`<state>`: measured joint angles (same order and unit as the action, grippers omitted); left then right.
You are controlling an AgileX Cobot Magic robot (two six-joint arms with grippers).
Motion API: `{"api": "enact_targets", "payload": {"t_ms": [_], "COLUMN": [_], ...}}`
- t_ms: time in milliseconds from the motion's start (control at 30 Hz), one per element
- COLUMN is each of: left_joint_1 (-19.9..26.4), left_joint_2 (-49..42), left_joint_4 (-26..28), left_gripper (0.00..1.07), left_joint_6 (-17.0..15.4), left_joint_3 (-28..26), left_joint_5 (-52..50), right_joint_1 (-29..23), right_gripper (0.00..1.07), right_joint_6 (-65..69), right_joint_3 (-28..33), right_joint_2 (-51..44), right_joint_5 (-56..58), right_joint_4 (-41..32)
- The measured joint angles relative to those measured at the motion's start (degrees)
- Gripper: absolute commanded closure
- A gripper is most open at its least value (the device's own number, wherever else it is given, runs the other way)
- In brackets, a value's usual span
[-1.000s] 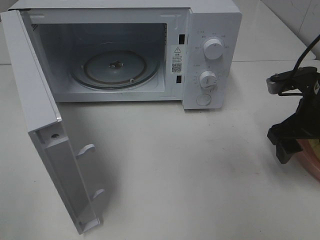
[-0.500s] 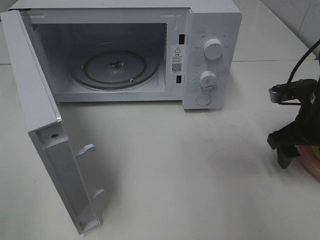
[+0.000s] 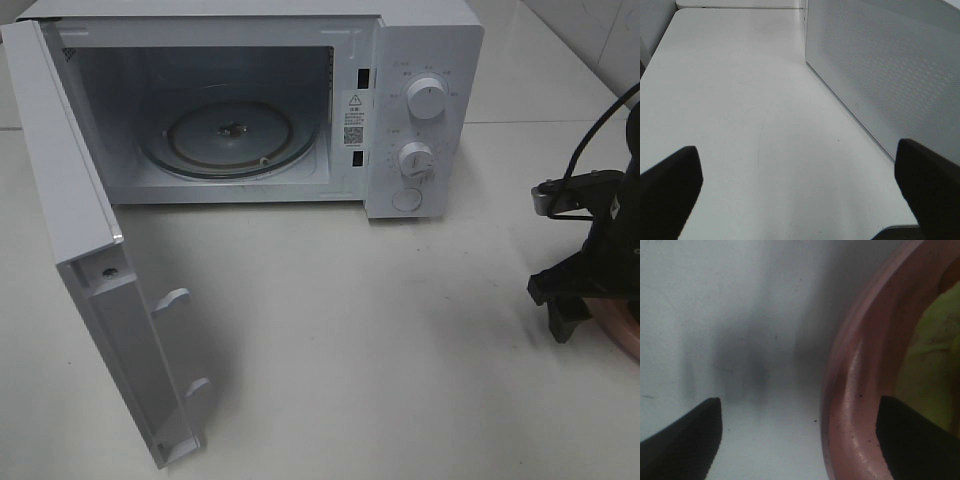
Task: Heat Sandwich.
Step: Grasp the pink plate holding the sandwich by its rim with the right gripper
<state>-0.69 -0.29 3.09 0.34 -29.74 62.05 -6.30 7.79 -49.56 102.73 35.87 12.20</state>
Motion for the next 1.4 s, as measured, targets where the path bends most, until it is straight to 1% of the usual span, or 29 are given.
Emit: {"api": "enact_targets", "payload": {"t_ms": [300, 667, 767, 800, 833, 900, 933, 967, 1067, 1100, 1400], "left_joint_1": [0.0, 0.0, 0.0, 0.0, 0.0, 0.0, 0.0, 0.0, 0.0, 0.0, 0.0], "left_joint_2": [0.0, 0.0, 0.0, 0.0, 0.0, 0.0, 0.0, 0.0, 0.0, 0.0, 0.0], "left_joint_4": [0.0, 0.0, 0.0, 0.0, 0.0, 0.0, 0.0, 0.0, 0.0, 0.0, 0.0], "left_gripper": [0.07, 0.07, 0.07, 0.07, 0.07, 0.07, 0.07, 0.07, 0.07, 0.07, 0.07], "left_joint_6": [0.0, 0.0, 0.0, 0.0, 0.0, 0.0, 0.0, 0.0, 0.0, 0.0, 0.0], "left_joint_3": [0.0, 0.0, 0.0, 0.0, 0.0, 0.0, 0.0, 0.0, 0.0, 0.0, 0.0], "left_joint_5": [0.0, 0.0, 0.0, 0.0, 0.0, 0.0, 0.0, 0.0, 0.0, 0.0, 0.0], "right_joint_1": [0.0, 0.0, 0.0, 0.0, 0.0, 0.0, 0.0, 0.0, 0.0, 0.2, 0.2], "right_gripper": [0.31, 0.31, 0.36, 0.36, 0.44, 0.54, 0.67, 0.67, 0.92, 1.07, 1.07], "right_joint_6": [0.0, -0.1, -0.2, -0.2, -0.3, -0.3, -0.1, -0.1, 0.1, 0.1, 0.2], "right_joint_3": [0.0, 0.0, 0.0, 0.0, 0.0, 0.0, 0.0, 0.0, 0.0, 0.0, -0.1], "right_joint_2": [0.3, 1.1, 1.1, 1.1, 1.1, 1.1, 1.1, 1.1, 1.1, 1.1, 1.1], "right_joint_5": [-0.7, -1.3, -1.3, -1.3, -1.3, -1.3, -1.3, -1.3, -1.4, -1.4, -1.9], "right_joint_4": [0.0, 0.0, 0.0, 0.0, 0.0, 0.0, 0.0, 0.0, 0.0, 0.2, 0.5]}}
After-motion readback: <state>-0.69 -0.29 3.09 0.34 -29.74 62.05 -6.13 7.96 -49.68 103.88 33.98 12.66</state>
